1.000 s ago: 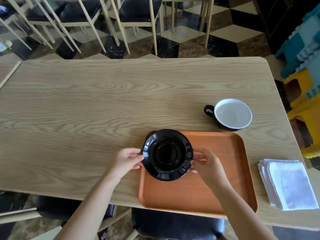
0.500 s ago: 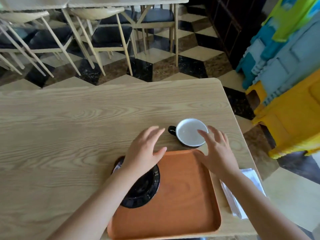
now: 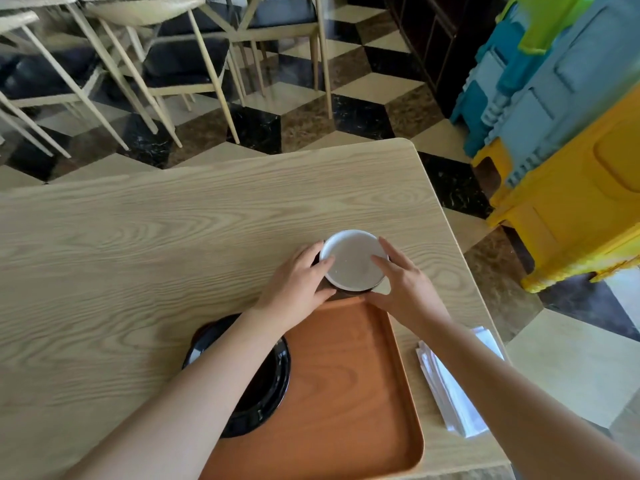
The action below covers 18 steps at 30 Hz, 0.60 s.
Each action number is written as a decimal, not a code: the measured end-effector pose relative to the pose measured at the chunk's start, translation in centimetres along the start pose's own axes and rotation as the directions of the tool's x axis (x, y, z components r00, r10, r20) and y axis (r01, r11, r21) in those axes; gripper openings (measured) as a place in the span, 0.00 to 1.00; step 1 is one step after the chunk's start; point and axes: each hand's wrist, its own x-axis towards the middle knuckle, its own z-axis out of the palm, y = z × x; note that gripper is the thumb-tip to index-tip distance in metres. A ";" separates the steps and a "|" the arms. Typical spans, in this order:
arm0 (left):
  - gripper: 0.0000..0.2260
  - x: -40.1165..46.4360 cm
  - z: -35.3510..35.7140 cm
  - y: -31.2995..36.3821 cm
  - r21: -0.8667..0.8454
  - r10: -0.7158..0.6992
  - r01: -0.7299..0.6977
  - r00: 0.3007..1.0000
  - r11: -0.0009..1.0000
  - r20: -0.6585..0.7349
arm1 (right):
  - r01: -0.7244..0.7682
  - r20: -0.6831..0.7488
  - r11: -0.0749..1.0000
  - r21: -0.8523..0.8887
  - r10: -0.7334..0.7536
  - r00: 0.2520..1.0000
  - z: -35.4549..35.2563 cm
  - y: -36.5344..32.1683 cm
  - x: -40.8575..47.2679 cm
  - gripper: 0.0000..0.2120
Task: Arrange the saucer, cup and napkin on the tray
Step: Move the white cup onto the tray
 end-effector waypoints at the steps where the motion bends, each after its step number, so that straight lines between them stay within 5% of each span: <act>1: 0.22 0.2 0.0 -0.1 -0.022 -0.005 0.005 1.000 1.000 -0.003 | 0.003 -0.003 1.000 -0.001 -0.003 1.000 -0.1 0.0 0.1 0.30; 10: 0.24 -2.3 -1.9 0.8 -0.144 -0.029 0.001 0.980 0.990 -0.196 | 0.155 -0.077 0.988 0.010 -0.154 0.985 -1.9 -0.8 -1.8 0.30; 18: 0.21 -7.8 -1.0 2.9 -0.177 -0.075 0.056 0.992 0.983 -0.105 | 0.140 -0.011 0.990 0.000 -0.140 0.990 -1.2 -1.0 -6.8 0.31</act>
